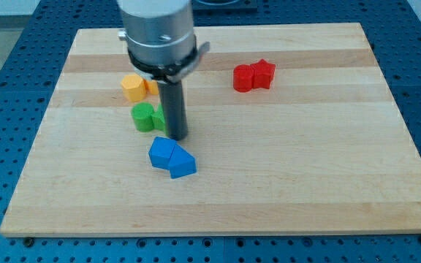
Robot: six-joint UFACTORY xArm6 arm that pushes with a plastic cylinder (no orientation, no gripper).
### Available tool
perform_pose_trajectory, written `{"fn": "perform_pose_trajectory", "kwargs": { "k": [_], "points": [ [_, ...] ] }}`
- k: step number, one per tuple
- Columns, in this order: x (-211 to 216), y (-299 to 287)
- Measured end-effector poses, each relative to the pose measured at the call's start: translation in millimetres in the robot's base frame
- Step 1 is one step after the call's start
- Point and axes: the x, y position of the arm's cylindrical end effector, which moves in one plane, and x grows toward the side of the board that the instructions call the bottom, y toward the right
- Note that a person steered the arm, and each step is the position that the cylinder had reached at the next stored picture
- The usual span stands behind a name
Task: Move green circle into the green star
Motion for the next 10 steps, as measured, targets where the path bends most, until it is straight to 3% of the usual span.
{"fn": "perform_pose_trajectory", "kwargs": {
  "k": [3, 5, 7, 8, 10],
  "points": [
    [-9, -25],
    [12, -92],
    [-14, -161],
    [-40, -158],
    [-52, -108]
  ]
}}
